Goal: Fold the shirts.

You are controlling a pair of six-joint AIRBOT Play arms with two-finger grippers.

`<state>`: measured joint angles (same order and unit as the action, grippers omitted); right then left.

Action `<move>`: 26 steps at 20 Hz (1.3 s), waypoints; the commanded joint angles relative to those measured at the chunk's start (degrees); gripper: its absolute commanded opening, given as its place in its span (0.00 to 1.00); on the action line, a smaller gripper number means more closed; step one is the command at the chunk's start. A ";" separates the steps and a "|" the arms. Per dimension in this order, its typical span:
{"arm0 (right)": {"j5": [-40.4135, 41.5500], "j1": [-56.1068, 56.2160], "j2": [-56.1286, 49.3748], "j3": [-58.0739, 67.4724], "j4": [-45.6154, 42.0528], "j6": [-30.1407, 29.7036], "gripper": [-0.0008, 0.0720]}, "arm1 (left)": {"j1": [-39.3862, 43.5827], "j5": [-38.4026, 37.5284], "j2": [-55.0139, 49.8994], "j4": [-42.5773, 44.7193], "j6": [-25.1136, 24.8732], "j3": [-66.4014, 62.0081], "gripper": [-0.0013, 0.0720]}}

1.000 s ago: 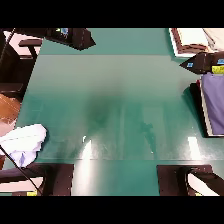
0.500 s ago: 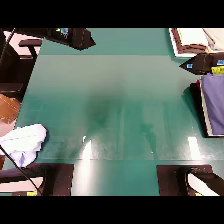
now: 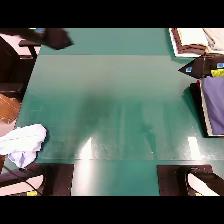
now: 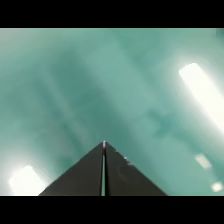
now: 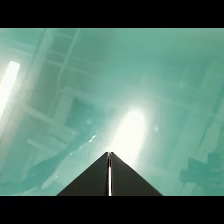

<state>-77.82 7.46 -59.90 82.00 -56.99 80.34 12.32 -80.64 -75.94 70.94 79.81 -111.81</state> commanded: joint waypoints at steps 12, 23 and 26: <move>-0.22 0.02 -0.04 0.04 0.00 0.02 0.03 | -22.53 -5.73 28.50 26.53 6.45 64.24 0.94; 1.79 0.02 0.00 0.07 0.04 0.02 0.03 | -23.17 2.43 28.79 25.94 12.90 70.86 0.05; 4.90 0.02 0.39 0.90 0.50 0.02 0.03 | -22.14 1.97 29.22 17.18 11.89 54.80 0.04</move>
<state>-75.55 7.46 -59.77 82.28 -56.93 80.34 -10.55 -78.46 -47.03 95.22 92.23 -46.41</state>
